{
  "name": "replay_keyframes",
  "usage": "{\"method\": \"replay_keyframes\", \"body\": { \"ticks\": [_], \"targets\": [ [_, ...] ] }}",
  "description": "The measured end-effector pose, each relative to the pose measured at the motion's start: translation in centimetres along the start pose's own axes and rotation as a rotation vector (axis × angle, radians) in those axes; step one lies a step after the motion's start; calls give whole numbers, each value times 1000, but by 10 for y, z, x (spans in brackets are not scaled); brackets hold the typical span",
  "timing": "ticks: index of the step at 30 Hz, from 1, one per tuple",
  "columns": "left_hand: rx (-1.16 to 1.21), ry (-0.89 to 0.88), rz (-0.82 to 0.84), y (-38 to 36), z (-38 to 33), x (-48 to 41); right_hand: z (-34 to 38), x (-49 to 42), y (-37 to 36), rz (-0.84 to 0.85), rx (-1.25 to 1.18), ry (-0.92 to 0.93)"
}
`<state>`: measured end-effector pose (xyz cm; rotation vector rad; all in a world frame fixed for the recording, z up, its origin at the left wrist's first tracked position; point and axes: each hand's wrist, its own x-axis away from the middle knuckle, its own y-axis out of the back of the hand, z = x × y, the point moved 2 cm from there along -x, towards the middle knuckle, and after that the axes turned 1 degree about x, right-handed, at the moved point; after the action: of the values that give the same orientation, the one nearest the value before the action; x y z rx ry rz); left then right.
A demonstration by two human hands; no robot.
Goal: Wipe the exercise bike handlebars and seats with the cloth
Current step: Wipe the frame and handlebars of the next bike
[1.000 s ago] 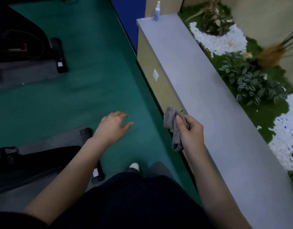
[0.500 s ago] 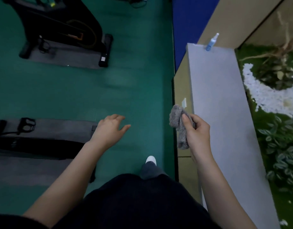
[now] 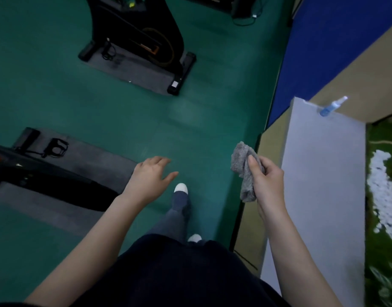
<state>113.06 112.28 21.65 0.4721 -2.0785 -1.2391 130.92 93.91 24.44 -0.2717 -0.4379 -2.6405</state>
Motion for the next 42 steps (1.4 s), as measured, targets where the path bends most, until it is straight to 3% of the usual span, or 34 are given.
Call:
{"method": "replay_keyframes", "body": {
  "ticks": [16, 31, 42],
  "targets": [
    [169, 187, -161, 118, 62, -181, 103, -186, -162, 295, 189, 211],
    [231, 676, -212, 155, 80, -284, 184, -377, -282, 764, 300, 335],
    [316, 900, -327, 185, 83, -336, 238, -472, -354, 910, 303, 331]
  ]
}}
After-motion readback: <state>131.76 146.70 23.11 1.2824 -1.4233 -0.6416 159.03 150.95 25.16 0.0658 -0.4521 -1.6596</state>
